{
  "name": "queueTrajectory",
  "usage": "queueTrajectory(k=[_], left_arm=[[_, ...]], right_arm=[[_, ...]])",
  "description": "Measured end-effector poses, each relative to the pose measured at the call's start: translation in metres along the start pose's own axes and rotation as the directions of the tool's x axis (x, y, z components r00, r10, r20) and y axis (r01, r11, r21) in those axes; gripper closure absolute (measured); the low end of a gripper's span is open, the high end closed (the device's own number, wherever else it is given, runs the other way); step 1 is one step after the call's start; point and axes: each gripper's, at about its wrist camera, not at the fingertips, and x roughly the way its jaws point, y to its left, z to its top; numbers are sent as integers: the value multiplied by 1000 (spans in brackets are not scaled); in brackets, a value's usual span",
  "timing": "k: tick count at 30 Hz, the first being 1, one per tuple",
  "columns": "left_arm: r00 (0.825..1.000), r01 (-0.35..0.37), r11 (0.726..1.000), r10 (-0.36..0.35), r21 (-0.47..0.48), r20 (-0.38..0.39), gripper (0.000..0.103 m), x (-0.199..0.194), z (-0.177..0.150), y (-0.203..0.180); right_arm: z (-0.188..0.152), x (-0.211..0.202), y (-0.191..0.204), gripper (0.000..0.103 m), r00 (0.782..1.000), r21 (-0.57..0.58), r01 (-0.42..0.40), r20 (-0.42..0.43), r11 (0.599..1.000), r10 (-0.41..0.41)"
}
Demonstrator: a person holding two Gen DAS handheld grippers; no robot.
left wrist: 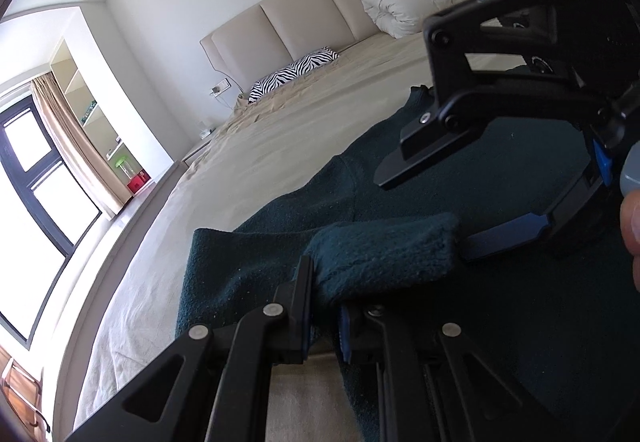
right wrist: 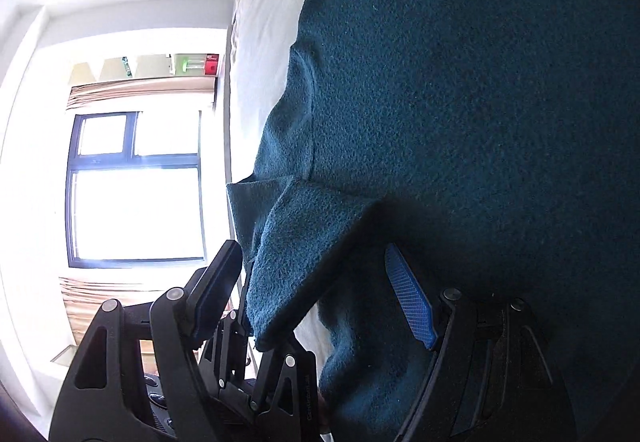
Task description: Fold small clothes
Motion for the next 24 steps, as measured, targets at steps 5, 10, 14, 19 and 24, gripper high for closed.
queueTrajectory(k=[5, 10, 14, 19, 24], left_arm=[[1000, 2, 999, -1, -33, 2, 89, -1, 2, 5], [1000, 24, 998, -25, -60, -9, 80, -2, 1, 8], [998, 64, 987, -65, -145, -1, 66, -10, 4, 23], [986, 169, 934, -160, -314, 53, 48, -27, 12, 60], [954, 281, 818, -295, -502, 54, 60, -11, 13, 109]], right_arm=[[3, 17, 7, 70, 998, -57, 60, -12, 997, -61], [-5, 29, 20, 88, 976, -194, 219, 50, 956, -213], [-7, 20, 39, 96, 952, -268, 299, 155, 916, -265], [7, -7, 59, 97, 919, -305, 361, 273, 881, -282], [39, -52, 62, 97, 852, -310, 491, 363, 814, -376]])
